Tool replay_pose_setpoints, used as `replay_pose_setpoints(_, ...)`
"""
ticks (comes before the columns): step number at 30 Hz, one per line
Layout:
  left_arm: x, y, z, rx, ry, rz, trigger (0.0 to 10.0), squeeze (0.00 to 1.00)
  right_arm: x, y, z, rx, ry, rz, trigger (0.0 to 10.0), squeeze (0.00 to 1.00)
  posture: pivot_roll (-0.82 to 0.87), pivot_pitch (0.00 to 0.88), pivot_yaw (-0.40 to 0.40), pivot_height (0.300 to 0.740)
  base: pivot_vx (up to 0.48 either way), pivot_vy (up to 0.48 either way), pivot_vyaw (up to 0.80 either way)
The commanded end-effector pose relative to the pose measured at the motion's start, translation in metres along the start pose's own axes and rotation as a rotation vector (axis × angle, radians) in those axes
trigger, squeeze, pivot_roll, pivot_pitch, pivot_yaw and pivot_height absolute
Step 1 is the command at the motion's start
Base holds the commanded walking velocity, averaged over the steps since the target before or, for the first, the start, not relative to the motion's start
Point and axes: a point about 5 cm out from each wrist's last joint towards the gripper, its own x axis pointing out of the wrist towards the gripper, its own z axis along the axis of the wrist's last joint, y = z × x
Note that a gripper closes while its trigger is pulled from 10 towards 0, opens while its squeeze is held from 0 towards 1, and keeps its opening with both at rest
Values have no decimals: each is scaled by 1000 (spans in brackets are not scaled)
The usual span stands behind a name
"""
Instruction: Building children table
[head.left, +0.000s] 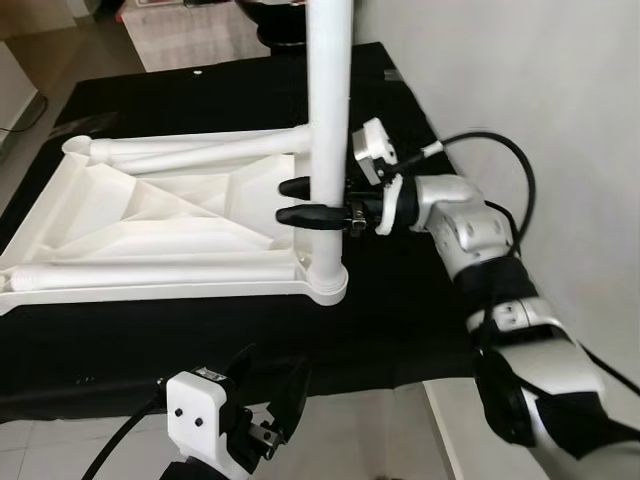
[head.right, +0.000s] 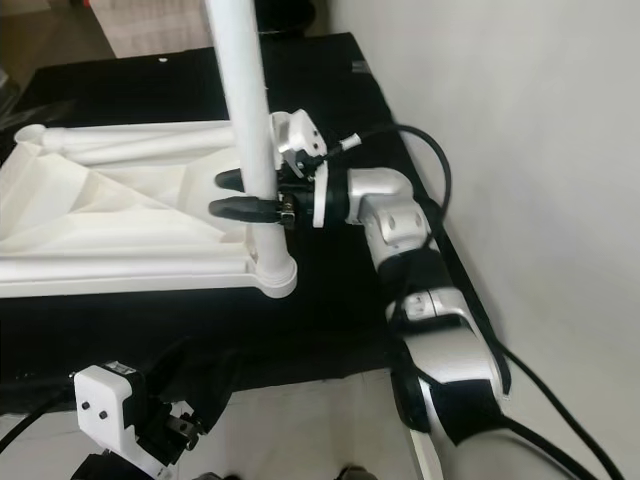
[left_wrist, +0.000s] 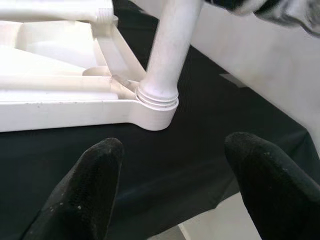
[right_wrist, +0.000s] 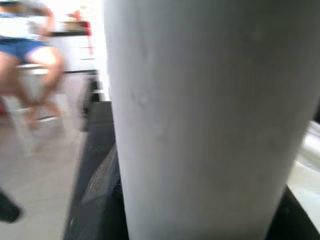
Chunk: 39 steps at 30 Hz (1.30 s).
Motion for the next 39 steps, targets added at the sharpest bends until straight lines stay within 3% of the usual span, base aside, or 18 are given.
replay_pose_setpoints(1,-2,3,-3,4,20,1,10000,0,-1,15,-51,121,197,-520,0,0,101,171,19,740,0,0,0)
replay_pose_setpoints(2,-1,5,-3,5,20,1,10000,0,-15,28,-72,142,318,-902,0,0,98,171,20,740,0,0,0)
replay_pose_setpoints(3,1,7,-3,6,18,1,10000,0,-16,56,-86,219,365,-964,0,0,98,161,50,740,0,0,0)
replay_pose_setpoints(4,1,7,-3,6,18,1,10000,0,-16,56,-86,219,365,-964,0,0,98,161,50,740,0,0,0)
replay_pose_setpoints(6,2,8,-3,7,18,1,10000,0,-11,74,-92,272,367,-931,0,0,98,161,50,740,0,0,0)
replay_pose_setpoints(7,3,9,-4,10,18,1,10000,0,2,84,-92,289,327,-817,0,0,79,144,57,740,0,0,0)
replay_pose_setpoints(11,8,12,-7,7,19,-8,10000,0,30,71,-82,241,254,-764,0,0,97,115,37,740,0,0,0)
replay_pose_setpoints(14,9,12,-7,9,16,-3,10000,0,33,65,-79,234,242,-761,0,0,101,113,33,740,0,0,0)
replay_pose_setpoints(15,9,13,-6,15,12,6,10000,0,36,61,-76,226,234,-757,7922,0,103,113,32,740,0,0,0)
replay_pose_setpoints(16,8,14,-6,19,7,15,10000,0,36,57,-73,220,225,-748,10000,0,105,109,34,740,0,0,0)
replay_pose_setpoints(20,8,14,-5,24,4,22,10000,0,36,51,-67,219,196,-722,10000,0,108,114,32,740,0,0,0)
replay_pose_setpoints(21,7,13,-5,22,4,19,10000,0,38,45,-57,226,120,-593,10000,1000,106,117,33,740,0,0,0)
replay_pose_setpoints(27,7,11,-4,13,7,7,10000,0,34,44,-29,175,4,-445,10000,1000,107,126,37,740,0,0,0)
replay_pose_setpoints(28,6,11,-4,12,8,5,10000,0,30,42,-27,168,-2,-366,10000,1000,114,132,34,740,0,0,0)
replay_pose_setpoints(29,6,10,-4,11,7,4,10000,0,26,37,-26,116,18,-282,10000,12,119,137,31,740,0,0,0)
replay_pose_setpoints(30,6,10,-4,11,7,4,10000,0,26,37,-26,116,18,-282,10000,12,119,137,31,740,0,0,0)
replay_pose_setpoints(31,6,8,-3,10,7,2,10000,0,20,33,-24,58,40,-134,10000,0,123,146,30,740,0,0,0)
replay_pose_setpoints(39,0,3,-2,13,15,2,10000,0,19,16,-29,3,120,20,10000,0,166,170,29,740,0,0,0)
